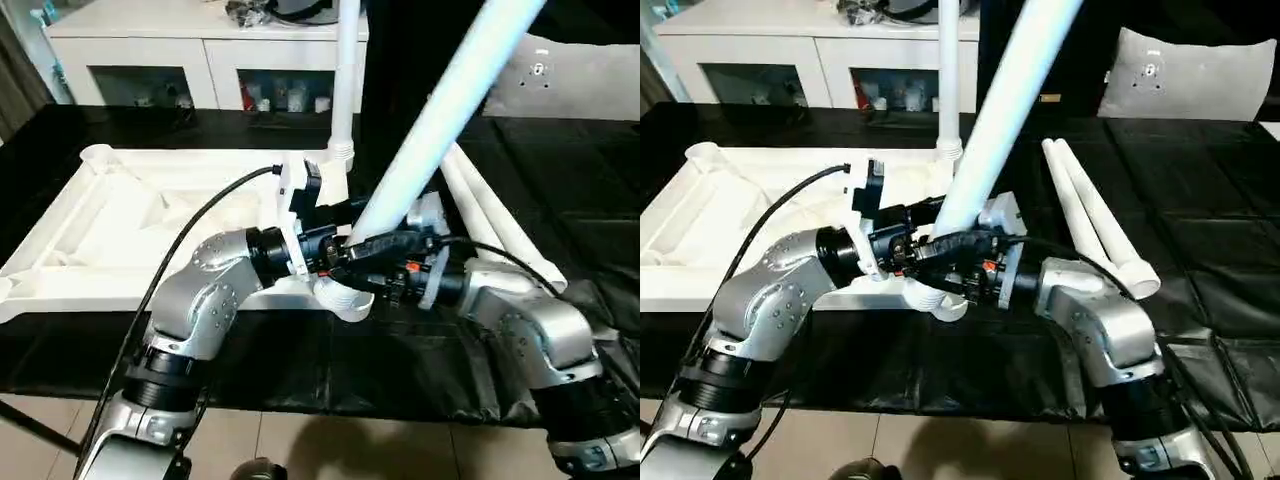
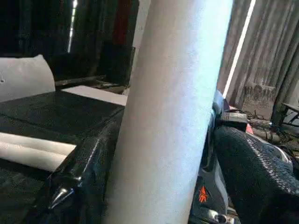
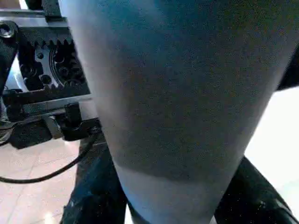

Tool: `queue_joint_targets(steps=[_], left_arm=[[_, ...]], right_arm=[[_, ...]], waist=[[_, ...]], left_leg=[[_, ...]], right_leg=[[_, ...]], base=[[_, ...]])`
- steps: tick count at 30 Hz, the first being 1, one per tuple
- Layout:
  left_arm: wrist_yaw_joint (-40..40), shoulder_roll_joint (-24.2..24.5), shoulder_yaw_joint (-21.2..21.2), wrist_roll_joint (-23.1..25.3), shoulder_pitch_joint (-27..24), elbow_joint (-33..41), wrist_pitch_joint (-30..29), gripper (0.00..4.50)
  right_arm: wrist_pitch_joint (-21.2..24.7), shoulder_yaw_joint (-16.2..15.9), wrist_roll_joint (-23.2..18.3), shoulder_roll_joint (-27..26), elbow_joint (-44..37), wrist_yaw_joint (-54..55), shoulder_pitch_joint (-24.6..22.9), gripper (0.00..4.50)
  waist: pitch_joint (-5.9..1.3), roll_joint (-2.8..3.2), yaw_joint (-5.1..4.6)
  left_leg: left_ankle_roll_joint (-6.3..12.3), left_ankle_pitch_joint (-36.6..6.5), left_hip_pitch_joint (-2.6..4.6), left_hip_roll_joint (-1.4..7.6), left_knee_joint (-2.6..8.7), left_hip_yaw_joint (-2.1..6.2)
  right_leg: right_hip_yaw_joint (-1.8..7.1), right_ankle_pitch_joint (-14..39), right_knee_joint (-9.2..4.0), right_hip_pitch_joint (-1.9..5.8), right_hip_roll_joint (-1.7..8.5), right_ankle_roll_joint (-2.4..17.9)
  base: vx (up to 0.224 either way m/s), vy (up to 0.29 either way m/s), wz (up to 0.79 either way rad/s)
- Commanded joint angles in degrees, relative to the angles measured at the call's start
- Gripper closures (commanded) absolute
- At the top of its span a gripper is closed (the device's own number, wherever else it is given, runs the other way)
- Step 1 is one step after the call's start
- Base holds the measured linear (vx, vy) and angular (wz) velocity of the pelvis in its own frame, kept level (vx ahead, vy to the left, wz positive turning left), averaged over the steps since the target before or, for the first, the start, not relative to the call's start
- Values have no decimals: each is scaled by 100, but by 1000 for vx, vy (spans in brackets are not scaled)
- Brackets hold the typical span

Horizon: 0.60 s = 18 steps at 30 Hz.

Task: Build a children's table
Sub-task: Pick table leg

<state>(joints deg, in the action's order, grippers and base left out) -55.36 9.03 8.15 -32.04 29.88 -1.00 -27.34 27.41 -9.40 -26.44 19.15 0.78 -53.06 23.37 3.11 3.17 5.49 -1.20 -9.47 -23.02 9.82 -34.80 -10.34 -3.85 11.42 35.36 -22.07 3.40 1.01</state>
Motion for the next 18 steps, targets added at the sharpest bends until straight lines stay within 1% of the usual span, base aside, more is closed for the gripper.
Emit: queue_joint_targets(steps=[1, 3, 4, 5, 6, 7, 8, 9, 10, 11, 12, 13, 14, 16, 18], left_arm=[[-276, -293, 447, -535, -6, 560, -252, 63], [-248, -356, 340, -642, -21, 538, -327, 63], [-191, -421, 221, -747, -26, 495, -387, 63], [-83, -534, -10, -989, -18, 413, -517, 63], [-69, -548, -38, -1018, -16, 404, -533, 63], [101, -703, -334, -1315, 8, 297, -654, 63], [128, -726, -375, -1355, 12, 281, -666, 63], [238, -829, -557, -1546, 38, 213, -704, 63], [355, -929, -701, -1633, 59, 156, -629, 63], [440, -1014, -812, -1713, 76, 115, -564, 63], [449, -1022, -822, -1722, 77, 112, -558, 63], [571, -1131, -963, -1801, 107, 78, -519, 63], [618, -1168, -1016, -1824, 120, 70, -528, 63], [674, -1206, -1095, -1881, 143, 56, -554, 63], [818, -1250, -1282, -1949, 201, 1, -600, 63]], right_arm=[[15, 146, 340, -61, 382, 708, 155, 257], [-10, 191, 324, -101, 395, 732, 141, 257], [-29, 232, 309, -122, 400, 752, 135, 257], [-16, 317, 242, -145, 406, 767, 126, 257], [-16, 326, 235, -147, 407, 769, 126, 257], [6, 428, 135, -177, 429, 800, 119, 257], [11, 444, 118, -182, 433, 806, 118, 257], [29, 501, 52, -207, 449, 821, 113, 257], [48, 551, 1, -237, 467, 827, 105, 257], [60, 583, -28, -261, 481, 833, 98, 257], [59, 585, -28, -262, 483, 832, 97, 257], [35, 594, -8, -279, 514, 820, 86, 258], [14, 592, 10, -282, 530, 812, 82, 258], [-7, 609, 16, -302, 544, 832, 77, 259], [-85, 666, 41, -357, 559, 927, 76, 259]], waist=[[-409, -74, -20], [-409, -72, -28], [-412, -74, -38], [-409, -63, -46], [-412, -69, -40], [-415, -71, -38], [-411, -80, -44], [-413, -79, -31], [-407, -83, -27], [-407, -82, -20], [-405, -90, -20], [-403, -89, -21], [-409, -99, -34], [-405, -111, -44], [-402, -115, -57]], left_leg=[[102, -1068, 158, 344, 393, 148], [113, -1063, 161, 346, 390, 149], [118, -1048, 157, 346, 384, 145], [120, -1044, 157, 344, 382, 138], [135, -1039, 155, 342, 378, 141], [133, -1035, 159, 342, 374, 139], [131, -1013, 156, 340, 373, 133], [137, -1027, 164, 337, 367, 132], [137, -1017, 161, 335, 372, 132], [131, -1059, 170, 330, 368, 128], [120, -1068, 176, 330, 367, 124], [122, -1080, 163, 331, 373, 130], [139, -1055, 147, 330, 373, 132], [188, -1001, 133, 323, 370, 134], [207, -956, 129, 317, 364, 131]], right_leg=[[290, 1179, -439, 225, 516, 1015], [291, 1163, -438, 222, 514, 1031], [292, 1123, -426, 227, 510, 1044], [288, 1094, -424, 227, 512, 1087], [287, 1093, -436, 228, 514, 1097], [288, 1083, -429, 228, 512, 1109], [288, 1048, -429, 228, 508, 1148], [287, 1073, -439, 224, 515, 1158], [288, 1147, -451, 219, 515, 1165], [286, 1203, -463, 214, 508, 1158], [289, 1226, -464, 213, 501, 1148], [287, 1243, -470, 227, 499, 1129], [286, 1185, -460, 246, 500, 1095], [286, 1148, -461, 259, 506, 1057], [287, 1208, -472, 263, 510, 1010]], base=[[0, 0, 0], [0, 0, 0], [0, 0, 0], [0, 0, 0], [0, 0, 0], [0, 0, 0], [0, 0, 0], [0, 0, 0], [0, 0, 0], [0, 0, 0], [0, 0, 0], [0, 0, 0], [0, 0, 0], [0, 0, 0], [0, 0, 0]])
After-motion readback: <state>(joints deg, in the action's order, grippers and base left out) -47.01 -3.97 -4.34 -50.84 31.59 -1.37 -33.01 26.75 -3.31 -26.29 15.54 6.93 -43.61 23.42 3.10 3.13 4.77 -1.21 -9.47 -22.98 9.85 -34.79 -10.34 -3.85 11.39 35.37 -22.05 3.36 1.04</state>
